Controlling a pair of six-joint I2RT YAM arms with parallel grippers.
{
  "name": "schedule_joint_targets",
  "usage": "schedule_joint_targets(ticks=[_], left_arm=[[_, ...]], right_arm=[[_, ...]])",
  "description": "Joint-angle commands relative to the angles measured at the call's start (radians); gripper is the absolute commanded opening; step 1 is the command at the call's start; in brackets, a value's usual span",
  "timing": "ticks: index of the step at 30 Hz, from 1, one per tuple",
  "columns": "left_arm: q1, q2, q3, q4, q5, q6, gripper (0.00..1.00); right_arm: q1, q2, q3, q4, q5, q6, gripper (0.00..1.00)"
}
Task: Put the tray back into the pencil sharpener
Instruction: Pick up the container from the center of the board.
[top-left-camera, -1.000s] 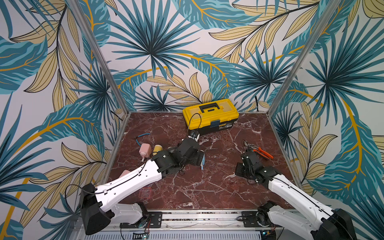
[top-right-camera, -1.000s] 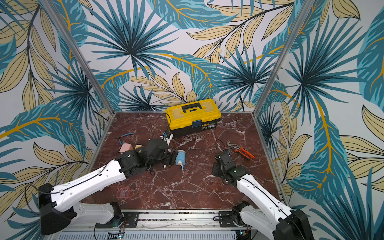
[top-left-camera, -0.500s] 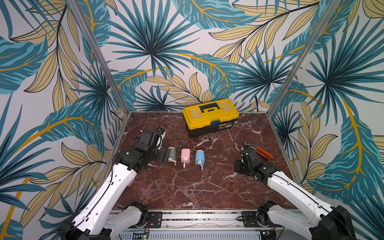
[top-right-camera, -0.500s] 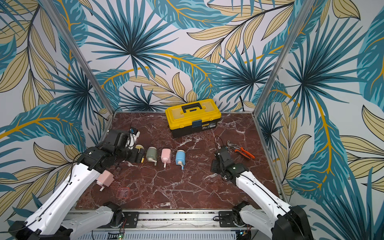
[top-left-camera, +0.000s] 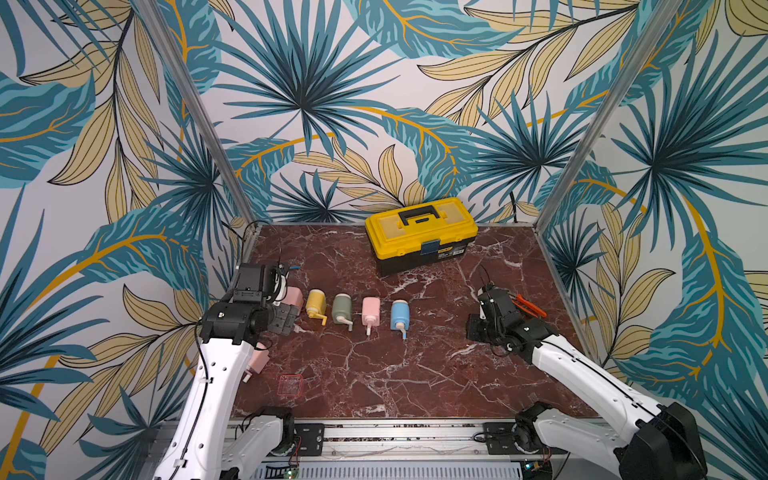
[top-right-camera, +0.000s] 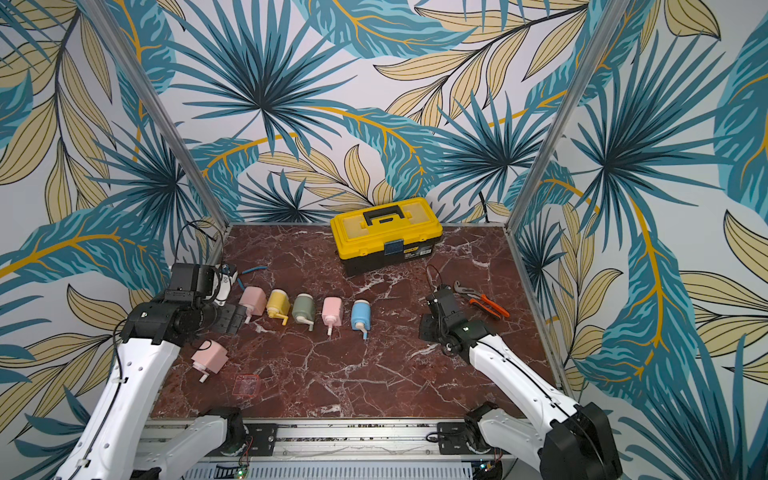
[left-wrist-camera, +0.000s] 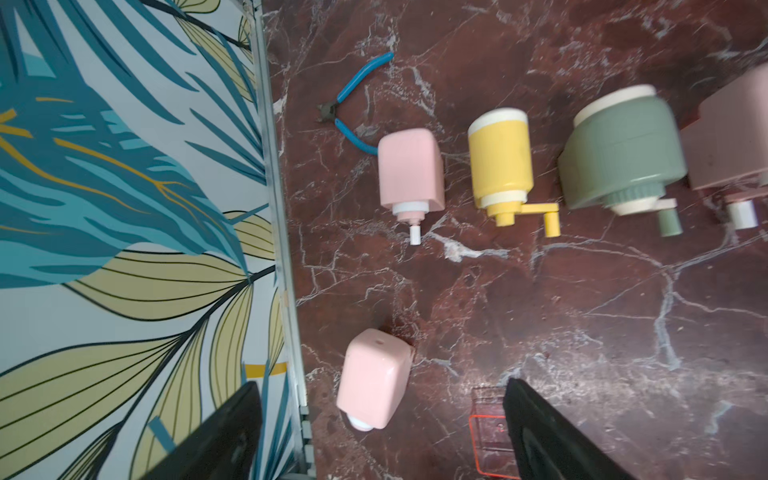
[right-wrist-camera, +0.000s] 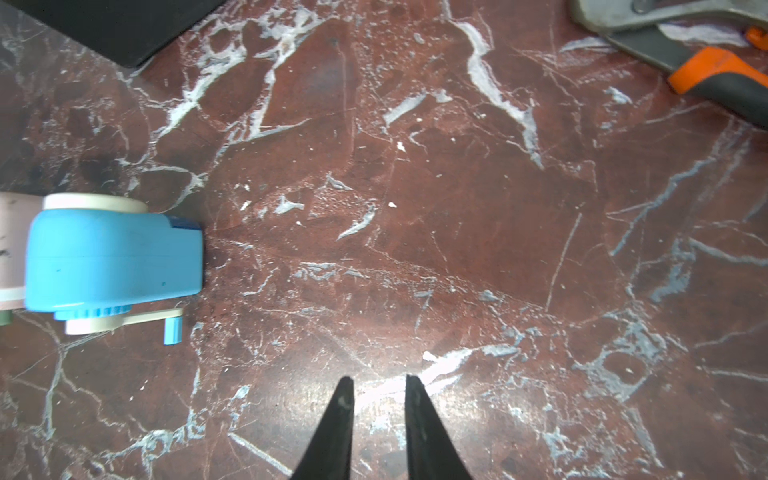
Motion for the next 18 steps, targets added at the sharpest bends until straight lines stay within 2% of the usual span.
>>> schedule_joint_targets(ticks=[1, 6, 11, 18], left_arm=[[0.013, -0.044, -0.015, -0.033, -0.063, 0.075, 0.93], [0.013, -0.102, -0.007, -0.031, -0.051, 0.019, 0.93], [0.014, -0.121, 0.049, -0.027, -0.075, -0.071, 0.93], [0.014, -0.156, 0.159, 0.006, -0.128, -0.2, 0.96]], right_arm=[[-0.002, 0.006, 0.045, 0.0, -0.103, -0.062, 0.31], [0.063, 0.019, 0.119, 0.024, -0.168, -0.188, 0.36], [0.245, 0.134, 0.224, 0.086, -0.18, -0.322, 0.39], [0.519, 0.392, 0.409, 0.217, -0.209, -0.494, 0.42]])
